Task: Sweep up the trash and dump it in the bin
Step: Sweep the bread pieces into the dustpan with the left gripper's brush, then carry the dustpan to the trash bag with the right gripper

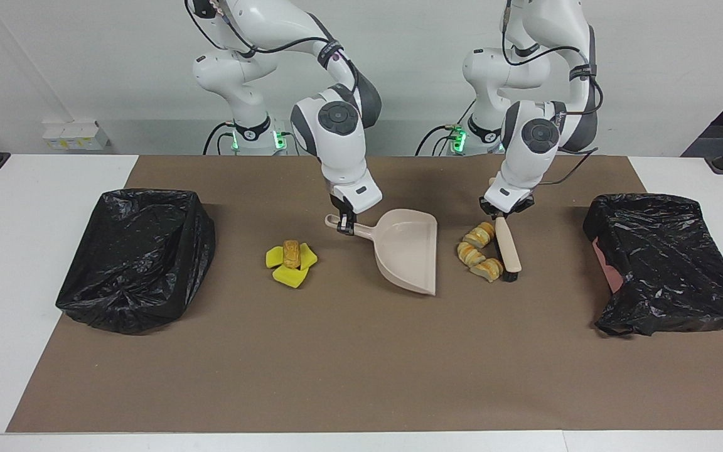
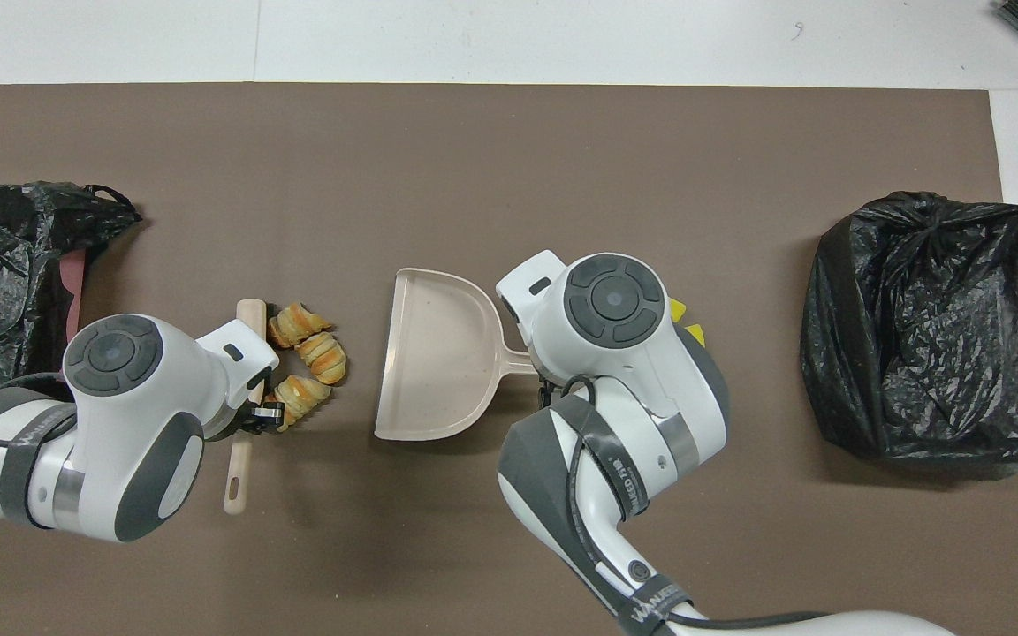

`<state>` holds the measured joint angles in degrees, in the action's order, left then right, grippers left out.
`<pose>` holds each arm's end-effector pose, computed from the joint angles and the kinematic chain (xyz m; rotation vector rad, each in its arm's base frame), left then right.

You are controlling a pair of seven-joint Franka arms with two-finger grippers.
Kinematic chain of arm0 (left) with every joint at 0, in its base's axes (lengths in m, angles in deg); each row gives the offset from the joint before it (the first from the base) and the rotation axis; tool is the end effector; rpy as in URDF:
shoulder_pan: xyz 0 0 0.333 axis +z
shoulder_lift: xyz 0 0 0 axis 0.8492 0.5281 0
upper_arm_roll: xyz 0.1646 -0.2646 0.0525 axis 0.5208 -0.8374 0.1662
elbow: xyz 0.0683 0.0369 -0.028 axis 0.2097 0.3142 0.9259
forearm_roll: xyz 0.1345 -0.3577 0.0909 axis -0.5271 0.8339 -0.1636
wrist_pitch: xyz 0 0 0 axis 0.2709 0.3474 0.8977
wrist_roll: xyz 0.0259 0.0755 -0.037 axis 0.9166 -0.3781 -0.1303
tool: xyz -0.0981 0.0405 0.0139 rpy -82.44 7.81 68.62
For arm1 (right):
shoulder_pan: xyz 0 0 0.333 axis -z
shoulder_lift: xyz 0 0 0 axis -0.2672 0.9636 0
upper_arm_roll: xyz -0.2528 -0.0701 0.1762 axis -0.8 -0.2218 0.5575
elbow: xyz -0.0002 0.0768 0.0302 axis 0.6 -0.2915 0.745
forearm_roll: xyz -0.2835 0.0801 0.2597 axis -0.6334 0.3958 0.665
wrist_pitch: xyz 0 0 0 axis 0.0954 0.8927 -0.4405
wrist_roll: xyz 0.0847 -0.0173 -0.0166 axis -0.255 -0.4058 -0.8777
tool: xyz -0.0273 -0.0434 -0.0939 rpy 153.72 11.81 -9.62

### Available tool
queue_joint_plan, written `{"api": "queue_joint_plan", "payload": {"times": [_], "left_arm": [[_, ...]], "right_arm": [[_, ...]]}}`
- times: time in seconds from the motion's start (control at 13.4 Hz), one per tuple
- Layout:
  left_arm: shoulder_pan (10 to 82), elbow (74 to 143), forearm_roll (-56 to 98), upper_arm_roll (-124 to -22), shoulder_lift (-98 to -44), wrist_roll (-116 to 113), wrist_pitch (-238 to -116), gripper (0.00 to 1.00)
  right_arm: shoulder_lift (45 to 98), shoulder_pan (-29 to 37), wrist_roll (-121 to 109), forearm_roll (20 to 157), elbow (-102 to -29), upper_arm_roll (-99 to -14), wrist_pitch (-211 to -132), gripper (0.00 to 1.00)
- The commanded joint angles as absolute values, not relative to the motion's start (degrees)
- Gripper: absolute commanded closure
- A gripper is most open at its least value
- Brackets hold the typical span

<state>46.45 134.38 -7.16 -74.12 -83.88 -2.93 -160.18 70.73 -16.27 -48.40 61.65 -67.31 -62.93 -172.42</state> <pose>0.4563 -0.1277 0.3405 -3.0410 0.0868 0.2447 0.5193 0.3362 0.3895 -2.3342 -2.0042 0.0307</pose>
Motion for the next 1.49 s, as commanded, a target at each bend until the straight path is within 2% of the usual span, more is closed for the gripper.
{"api": "queue_joint_plan", "payload": {"times": [0.0,0.3,0.82,1.04,1.41], "left_arm": [[44.0,135.6,-4.8,-73.5,-84.5,-2.0,-161.5,1.00],[41.2,135.5,-1.8,-73.5,-84.6,-3.6,-161.6,1.00],[27.4,133.0,9.4,-73.5,-84.5,-1.5,-162.1,1.00],[28.6,130.4,9.4,-72.9,-84.4,-1.4,-160.5,1.00],[38.5,128.5,6.2,-72.8,-85.7,-1.1,-158.4,1.00]], "right_arm": [[69.8,-18.0,-49.3,63.1,-70.4,-62.5,-173.3,1.00],[69.6,-18.4,-41.8,63.1,-70.7,-62.5,-173.5,1.00],[69.6,-18.4,-41.4,63.1,-70.7,-62.5,-173.2,1.00],[69.6,-18.3,-41.4,63.1,-70.7,-62.5,-173.2,1.00],[69.3,-17.6,-41.7,63.1,-70.4,-62.5,-172.7,1.00]]}}
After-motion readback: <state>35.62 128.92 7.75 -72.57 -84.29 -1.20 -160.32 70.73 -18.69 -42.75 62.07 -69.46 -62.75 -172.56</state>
